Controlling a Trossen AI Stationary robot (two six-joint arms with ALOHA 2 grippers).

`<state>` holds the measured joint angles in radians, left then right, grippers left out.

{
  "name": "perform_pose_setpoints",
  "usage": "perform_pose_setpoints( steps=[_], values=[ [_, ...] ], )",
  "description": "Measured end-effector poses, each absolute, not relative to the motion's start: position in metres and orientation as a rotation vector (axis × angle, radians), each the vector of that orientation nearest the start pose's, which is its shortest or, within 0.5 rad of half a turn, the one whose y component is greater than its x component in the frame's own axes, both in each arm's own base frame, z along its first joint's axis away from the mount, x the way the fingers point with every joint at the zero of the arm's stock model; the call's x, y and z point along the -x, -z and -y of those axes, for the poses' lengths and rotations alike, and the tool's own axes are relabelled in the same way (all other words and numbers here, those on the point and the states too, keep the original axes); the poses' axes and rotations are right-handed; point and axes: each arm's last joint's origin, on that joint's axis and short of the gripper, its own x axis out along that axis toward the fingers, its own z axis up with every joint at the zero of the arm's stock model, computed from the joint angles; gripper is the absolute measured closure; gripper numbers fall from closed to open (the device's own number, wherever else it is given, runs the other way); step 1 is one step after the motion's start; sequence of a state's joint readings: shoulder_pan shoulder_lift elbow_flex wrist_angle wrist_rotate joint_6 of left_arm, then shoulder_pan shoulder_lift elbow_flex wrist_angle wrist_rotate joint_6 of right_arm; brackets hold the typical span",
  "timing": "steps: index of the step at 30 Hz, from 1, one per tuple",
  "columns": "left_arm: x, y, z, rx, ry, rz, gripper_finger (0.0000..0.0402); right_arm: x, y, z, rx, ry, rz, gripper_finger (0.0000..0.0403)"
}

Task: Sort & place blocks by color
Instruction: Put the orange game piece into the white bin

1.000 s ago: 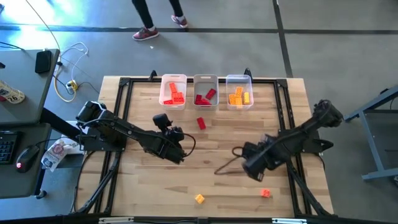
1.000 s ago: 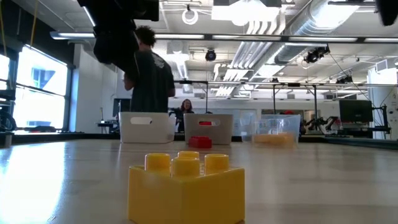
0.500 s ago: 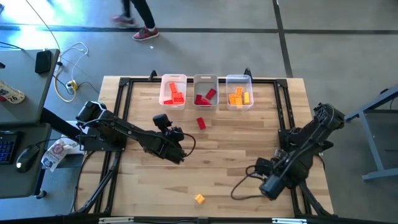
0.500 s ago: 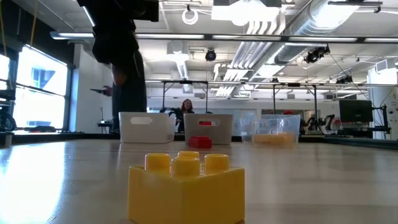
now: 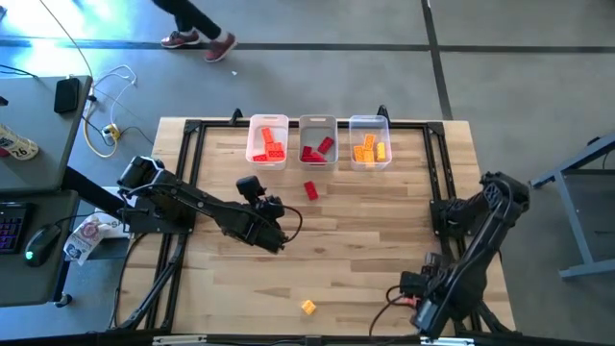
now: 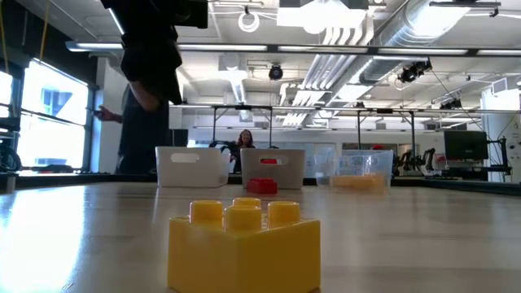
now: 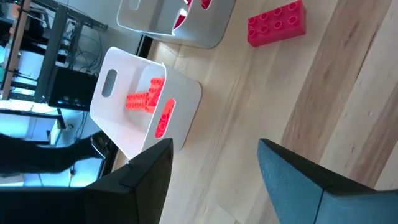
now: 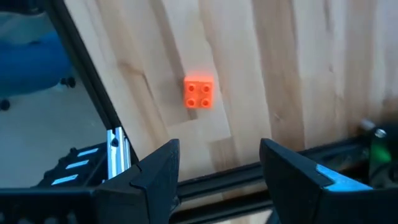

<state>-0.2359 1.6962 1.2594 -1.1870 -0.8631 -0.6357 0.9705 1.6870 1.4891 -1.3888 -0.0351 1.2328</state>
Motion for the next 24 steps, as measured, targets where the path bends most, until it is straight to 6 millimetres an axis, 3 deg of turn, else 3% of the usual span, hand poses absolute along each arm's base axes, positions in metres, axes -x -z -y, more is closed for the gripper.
perform_pose_setpoints(
  steps=[8,24],
  values=[
    [-0.293,-0.230,0.048,-0.337,-0.866,-1.139,0.0179,-0.172,-0.255,-0.268,-0.072,0.132,-1.629,0.0194],
    [-0.295,-0.230,0.048,-0.332,-0.859,-1.127,0.0179,-0.187,-0.205,-0.292,0.008,0.140,-1.668,0.0194]
  ],
)
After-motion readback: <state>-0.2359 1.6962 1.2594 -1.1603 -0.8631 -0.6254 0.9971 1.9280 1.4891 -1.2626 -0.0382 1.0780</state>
